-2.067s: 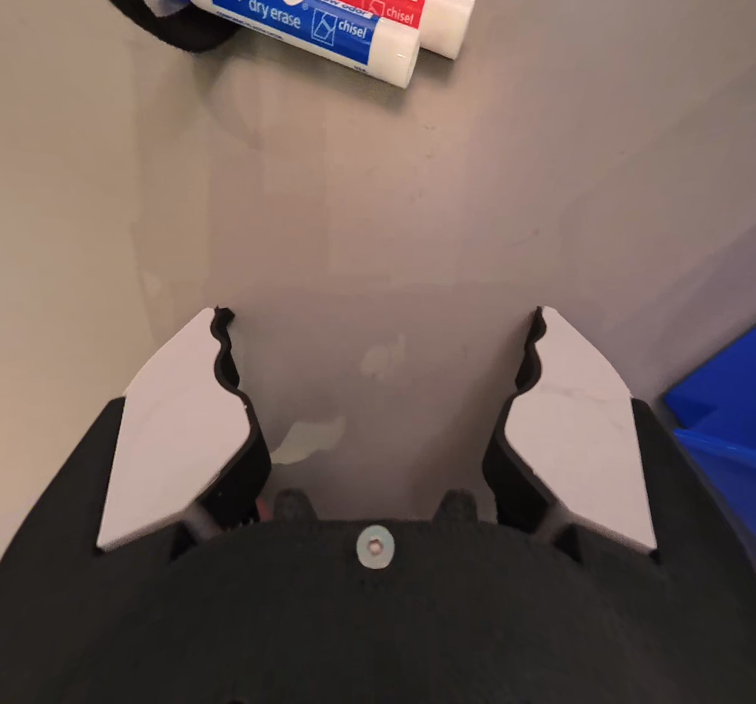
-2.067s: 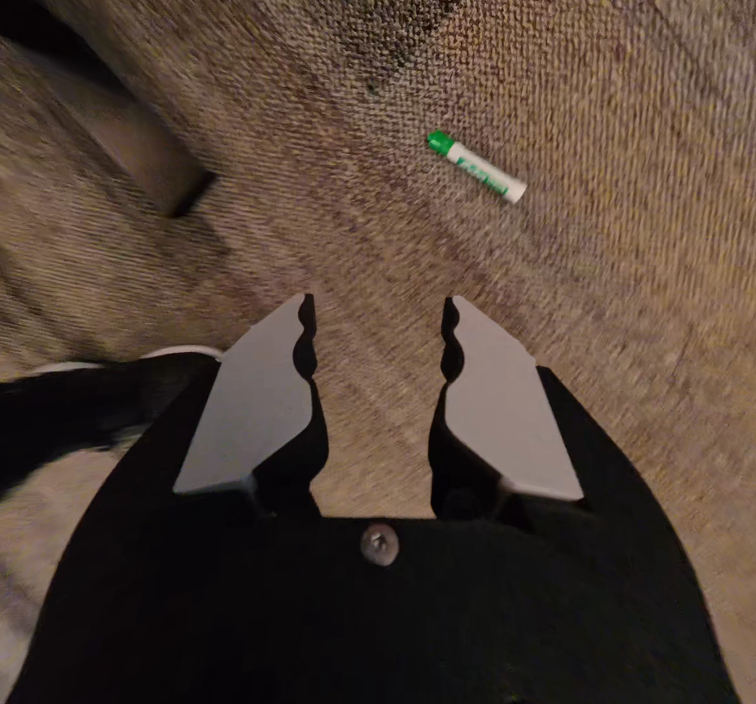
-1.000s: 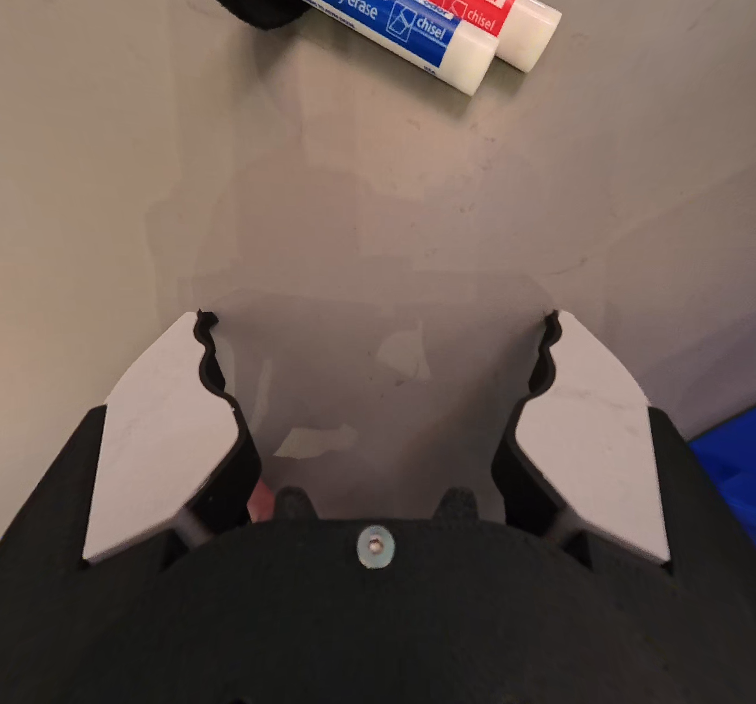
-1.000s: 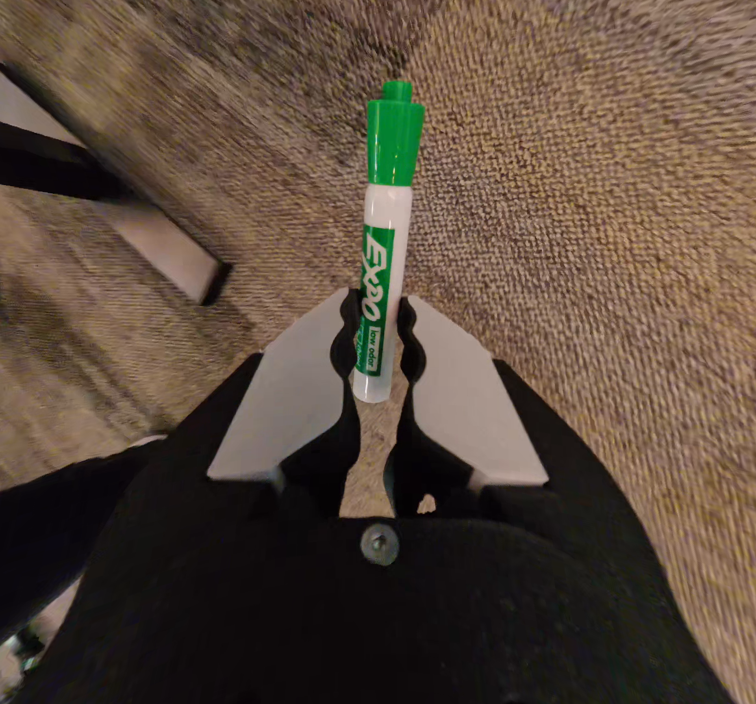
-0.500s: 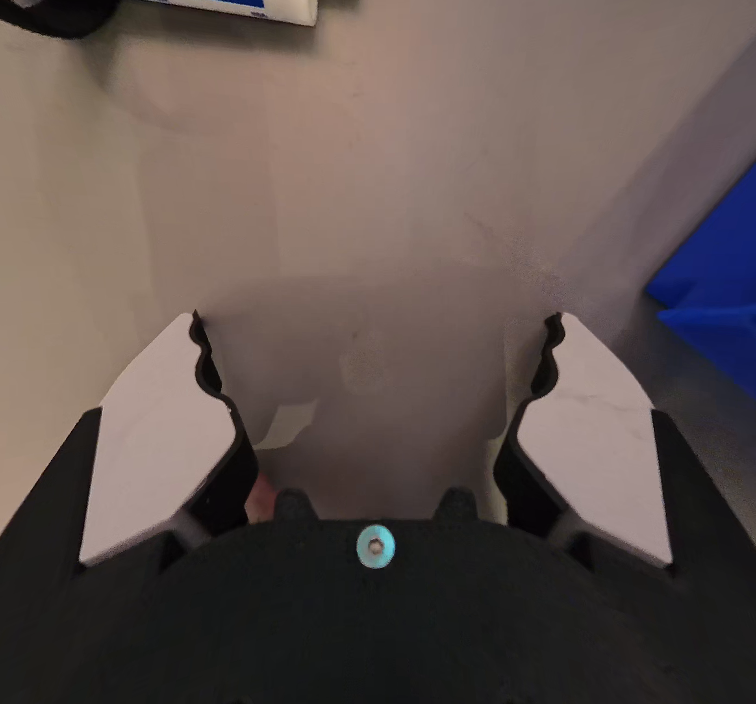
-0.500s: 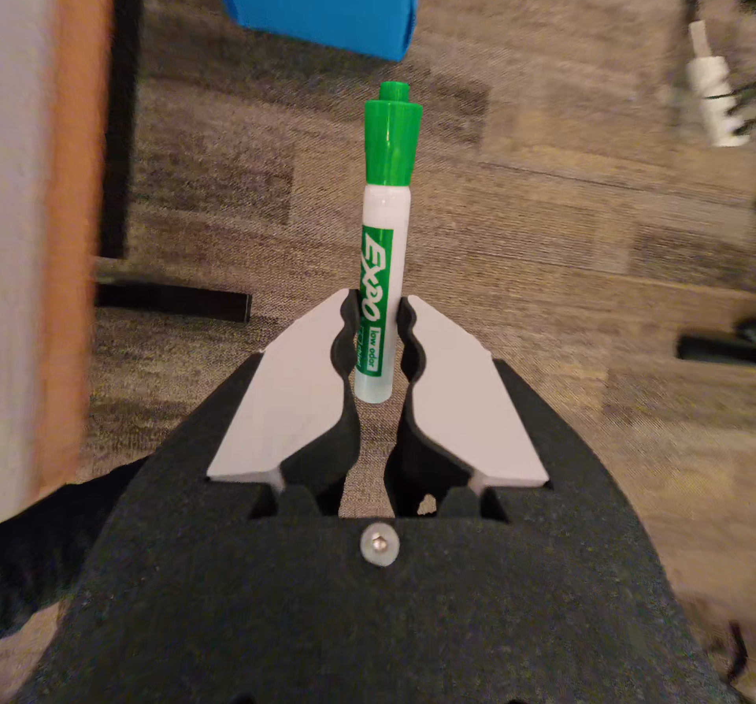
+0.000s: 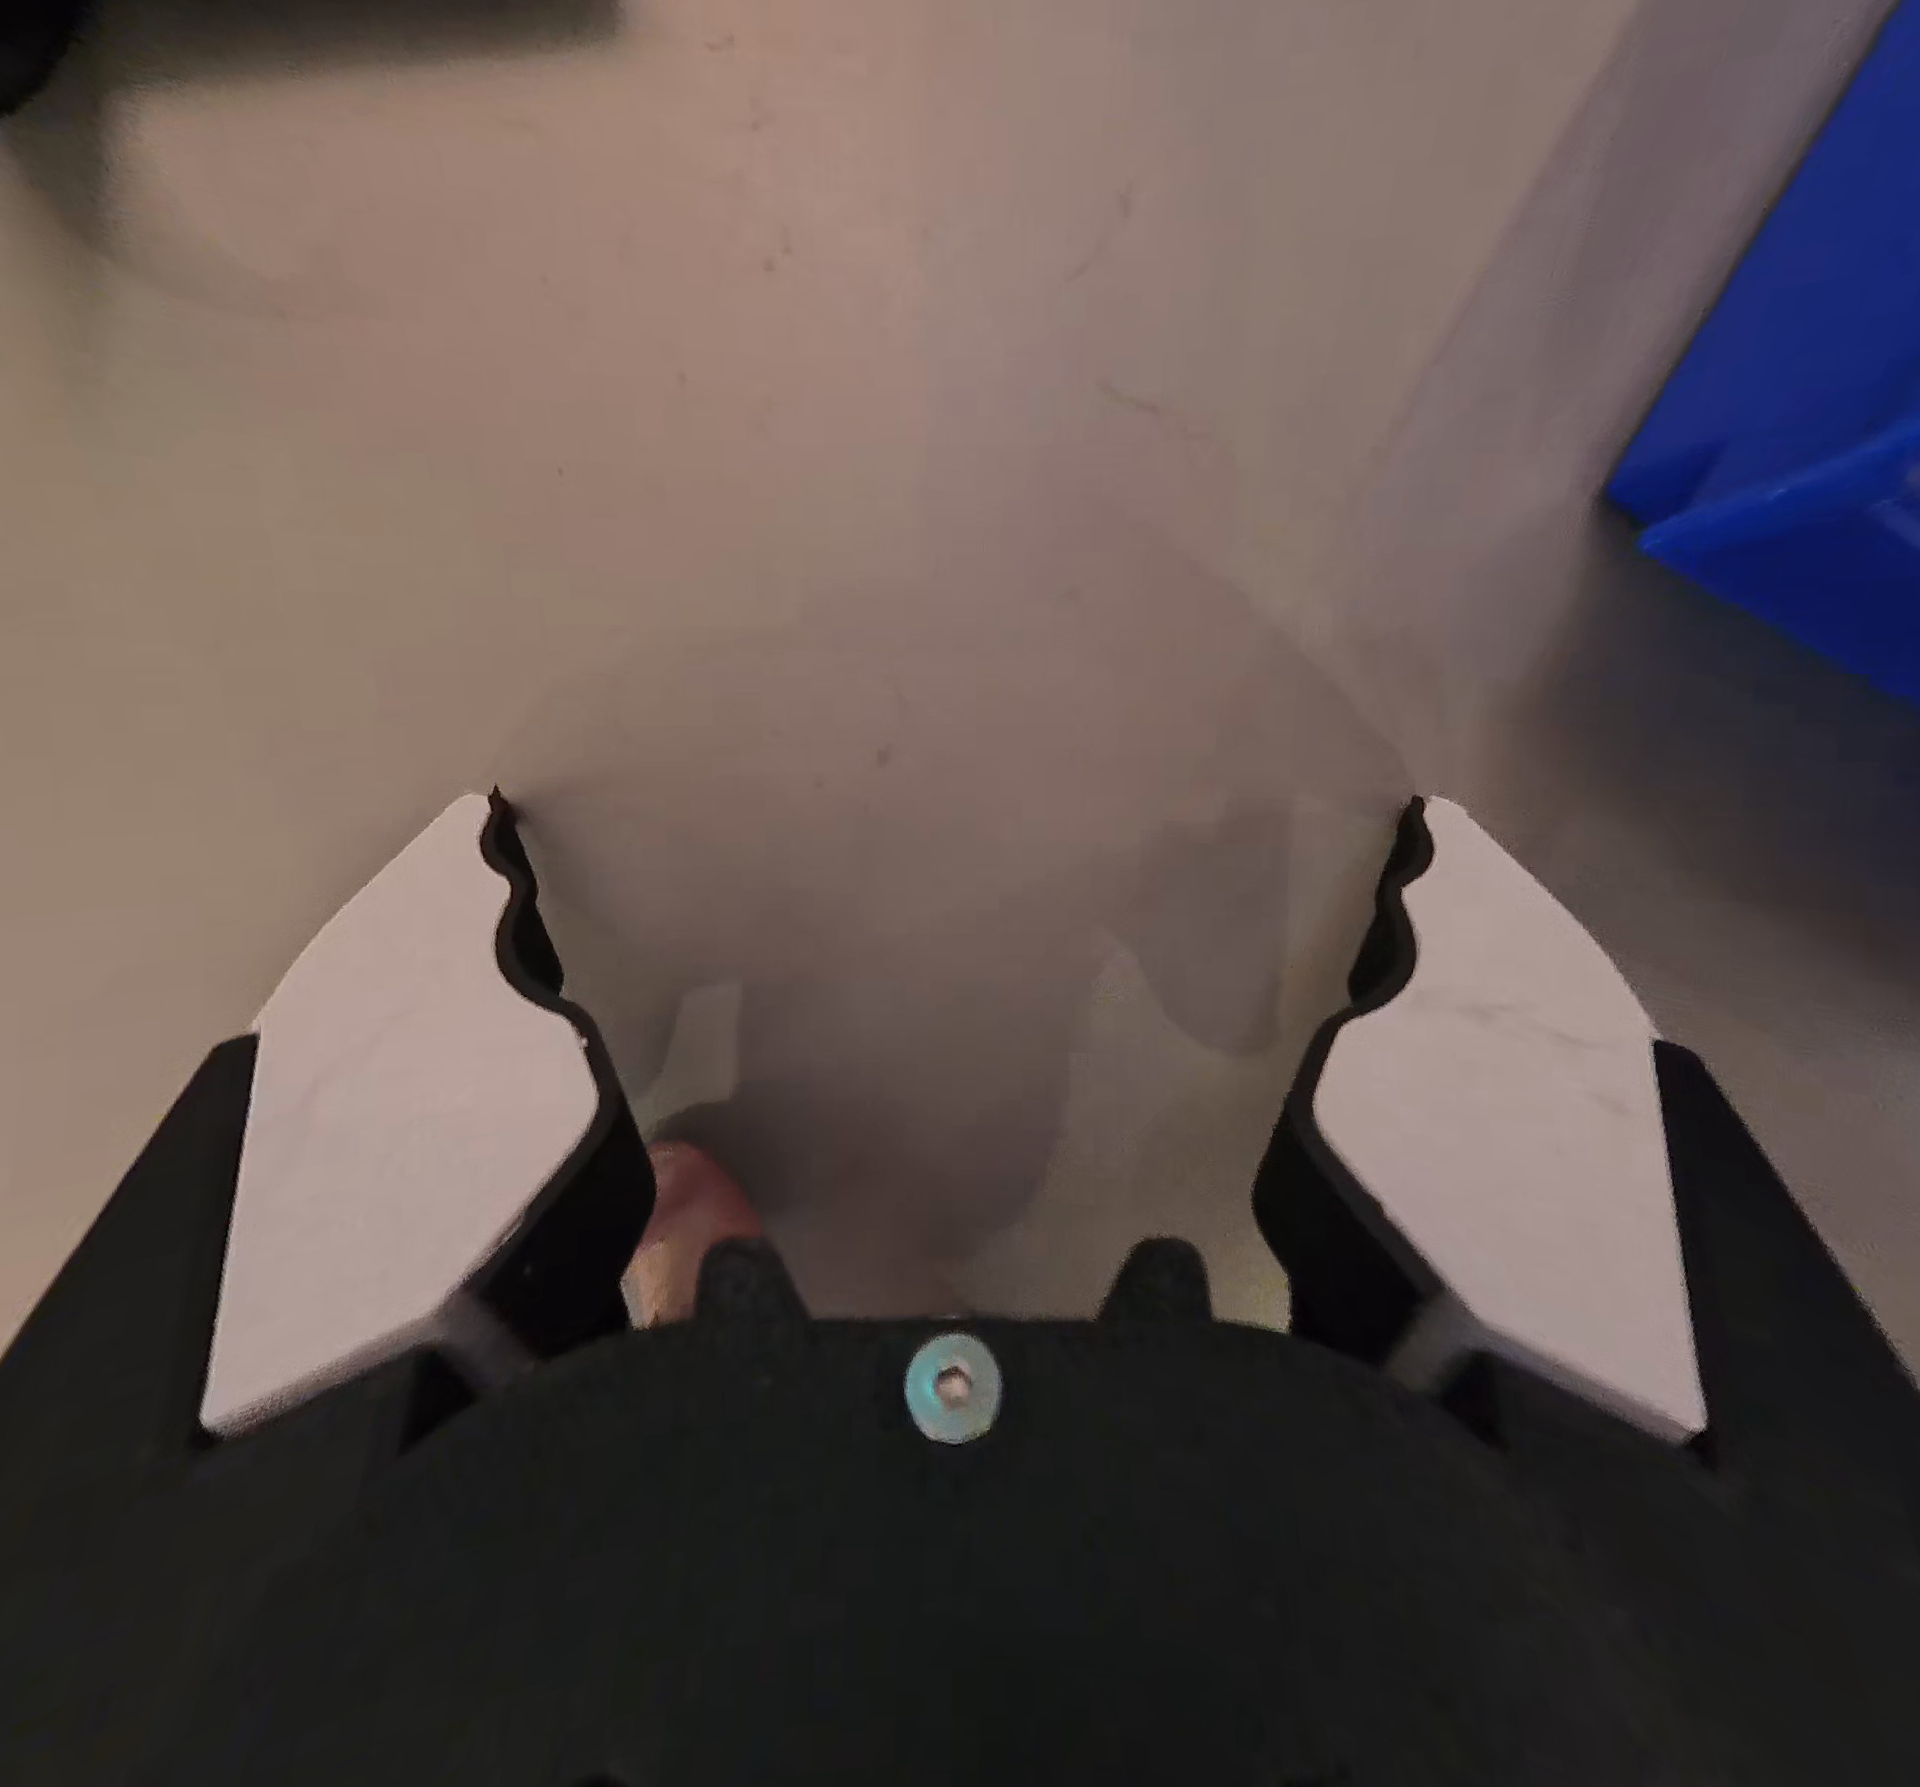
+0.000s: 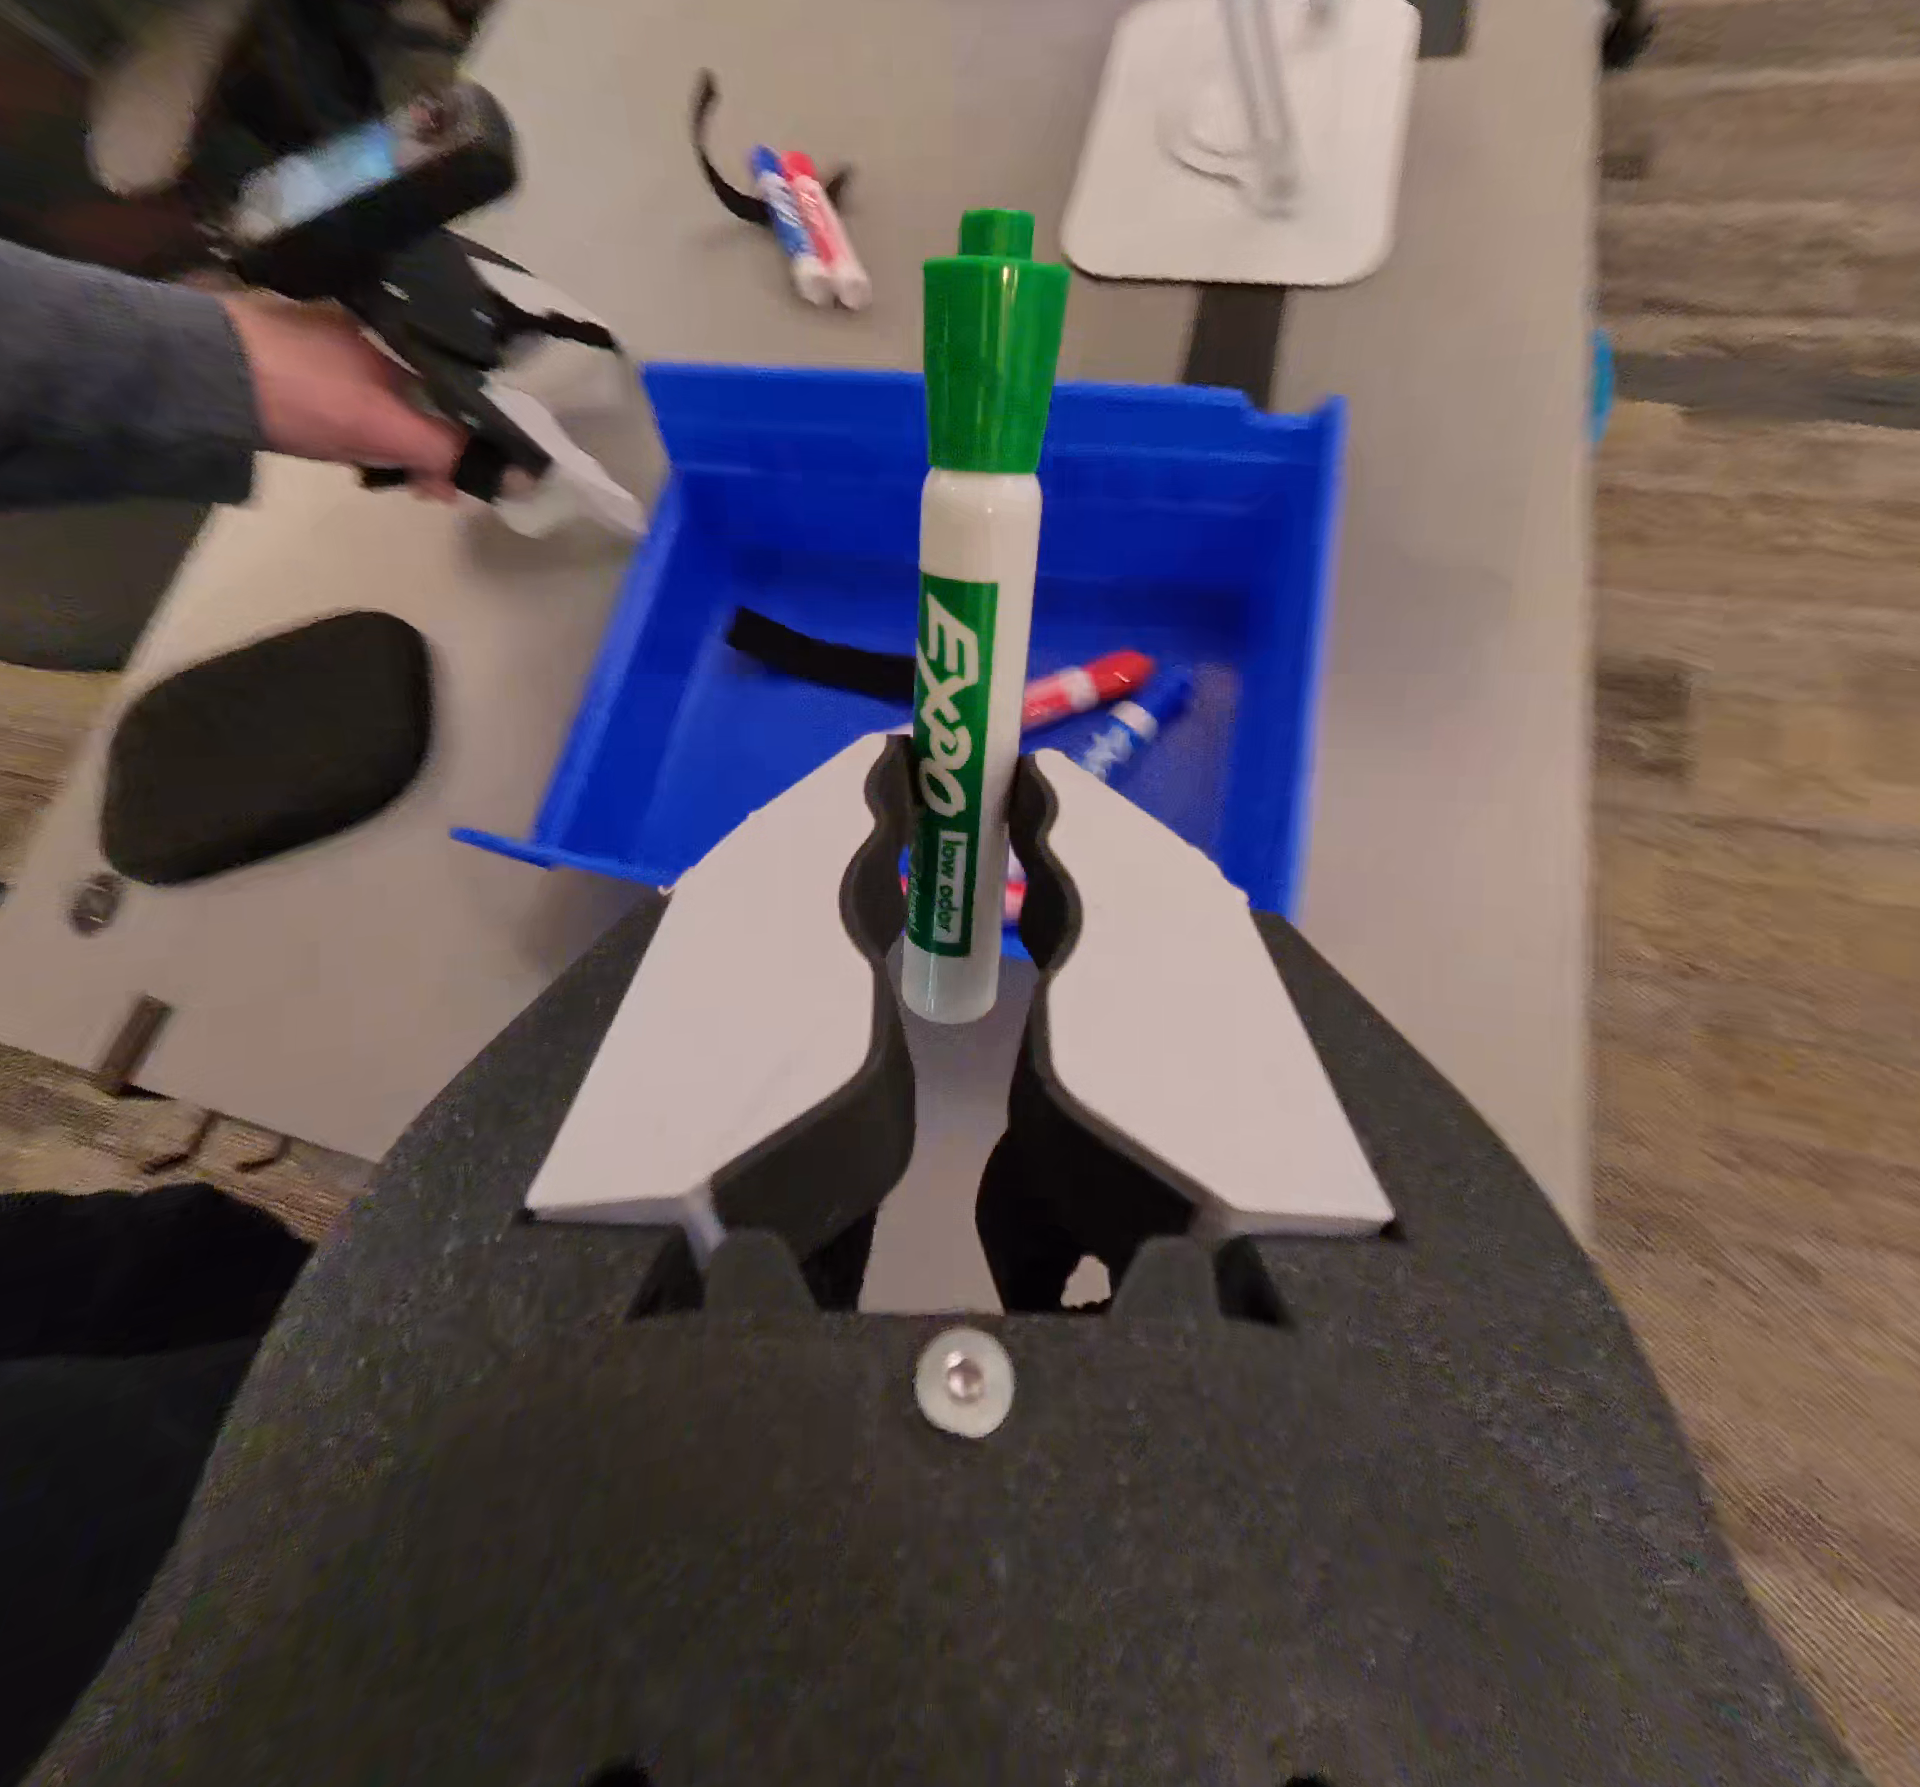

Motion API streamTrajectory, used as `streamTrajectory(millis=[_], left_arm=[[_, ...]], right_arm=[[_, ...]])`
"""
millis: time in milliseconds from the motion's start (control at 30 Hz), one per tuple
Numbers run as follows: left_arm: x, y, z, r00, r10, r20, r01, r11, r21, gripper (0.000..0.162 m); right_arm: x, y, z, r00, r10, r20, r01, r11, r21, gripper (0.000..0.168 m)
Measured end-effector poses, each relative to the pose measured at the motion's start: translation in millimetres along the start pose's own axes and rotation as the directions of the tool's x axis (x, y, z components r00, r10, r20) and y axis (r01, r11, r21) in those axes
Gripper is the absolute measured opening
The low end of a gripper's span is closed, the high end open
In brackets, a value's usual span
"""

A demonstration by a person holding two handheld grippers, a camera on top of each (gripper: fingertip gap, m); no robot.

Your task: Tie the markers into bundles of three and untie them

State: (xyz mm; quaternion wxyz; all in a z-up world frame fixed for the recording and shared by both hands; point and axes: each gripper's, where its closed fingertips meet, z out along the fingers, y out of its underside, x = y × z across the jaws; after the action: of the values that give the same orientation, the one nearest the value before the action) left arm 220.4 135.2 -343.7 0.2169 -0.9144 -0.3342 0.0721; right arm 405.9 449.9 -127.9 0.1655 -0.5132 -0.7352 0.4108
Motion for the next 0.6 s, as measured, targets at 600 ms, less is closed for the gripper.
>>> streamTrajectory(millis=[600], left_arm=[[-1.0,-0.8,-8.9,0.988,0.051,-0.149,-0.053,0.999,-0.008,0.14]], right_arm=[[-154.9,-14.9,96.4,0.977,0.063,0.203,-0.084,0.992,0.097,0.019]])
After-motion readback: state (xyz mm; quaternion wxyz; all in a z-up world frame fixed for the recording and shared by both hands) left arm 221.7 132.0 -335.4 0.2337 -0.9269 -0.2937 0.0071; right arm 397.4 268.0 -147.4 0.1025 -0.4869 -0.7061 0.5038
